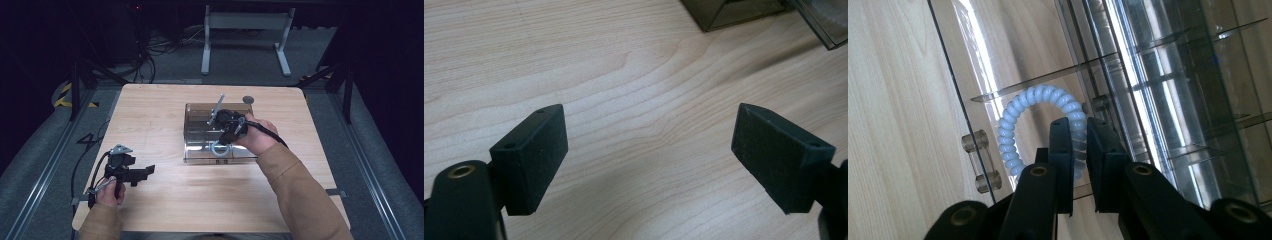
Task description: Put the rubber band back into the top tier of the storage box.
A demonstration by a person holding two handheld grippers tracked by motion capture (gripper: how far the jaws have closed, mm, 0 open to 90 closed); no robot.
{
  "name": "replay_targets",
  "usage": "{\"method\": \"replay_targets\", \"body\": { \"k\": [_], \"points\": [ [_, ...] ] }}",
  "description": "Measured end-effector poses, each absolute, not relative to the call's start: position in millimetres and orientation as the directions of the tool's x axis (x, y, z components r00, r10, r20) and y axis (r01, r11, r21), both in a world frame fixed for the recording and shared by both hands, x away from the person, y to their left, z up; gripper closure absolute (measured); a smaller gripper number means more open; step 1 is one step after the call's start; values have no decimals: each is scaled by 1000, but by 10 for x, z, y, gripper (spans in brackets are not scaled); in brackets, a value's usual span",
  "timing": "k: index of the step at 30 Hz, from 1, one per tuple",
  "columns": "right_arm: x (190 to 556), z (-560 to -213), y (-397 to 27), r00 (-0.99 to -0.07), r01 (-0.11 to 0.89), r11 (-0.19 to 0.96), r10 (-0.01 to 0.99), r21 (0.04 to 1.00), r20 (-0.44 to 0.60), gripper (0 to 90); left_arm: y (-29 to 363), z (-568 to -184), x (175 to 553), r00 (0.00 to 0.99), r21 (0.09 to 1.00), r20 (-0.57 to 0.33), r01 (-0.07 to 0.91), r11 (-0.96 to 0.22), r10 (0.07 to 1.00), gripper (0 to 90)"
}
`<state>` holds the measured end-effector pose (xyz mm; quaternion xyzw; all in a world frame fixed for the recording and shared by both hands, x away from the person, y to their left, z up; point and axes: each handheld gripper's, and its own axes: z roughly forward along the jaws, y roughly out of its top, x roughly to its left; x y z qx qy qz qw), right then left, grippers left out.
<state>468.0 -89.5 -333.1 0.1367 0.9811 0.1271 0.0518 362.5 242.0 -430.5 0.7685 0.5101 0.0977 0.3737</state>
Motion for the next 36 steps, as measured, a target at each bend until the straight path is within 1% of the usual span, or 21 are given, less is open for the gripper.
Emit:
{"method": "replay_targets", "body": {
  "k": [10, 25, 28, 34, 36],
  "points": [
    [4688, -3418, -895, -956, 270, 933, 289, 240, -46, 822, 2399, -4303, 3644, 467, 674, -232, 709, -204, 853, 157],
    [4696, -3490, -875, -955, 278, 933, 294, 227, -37, 820, 2407, -4300, 3640, 465, 676, -233, 709, -201, 854, 157],
    [4704, -3497, -873, -958, 266, 936, 284, 231, -48, 820, 2405, -4299, 3640, 465, 675, -233, 709, -202, 854, 157],
    [4692, -3490, -878, -955, 276, 935, 293, 225, -47, 807, 2406, -4298, 3639, 466, 676, -230, 708, -205, 854, 157],
    [4691, -3490, -880, -957, 263, 937, 283, 228, -56, 794, 2407, -4297, 3639, 465, 676, -231, 709, -203, 854, 157]
  ]
}}
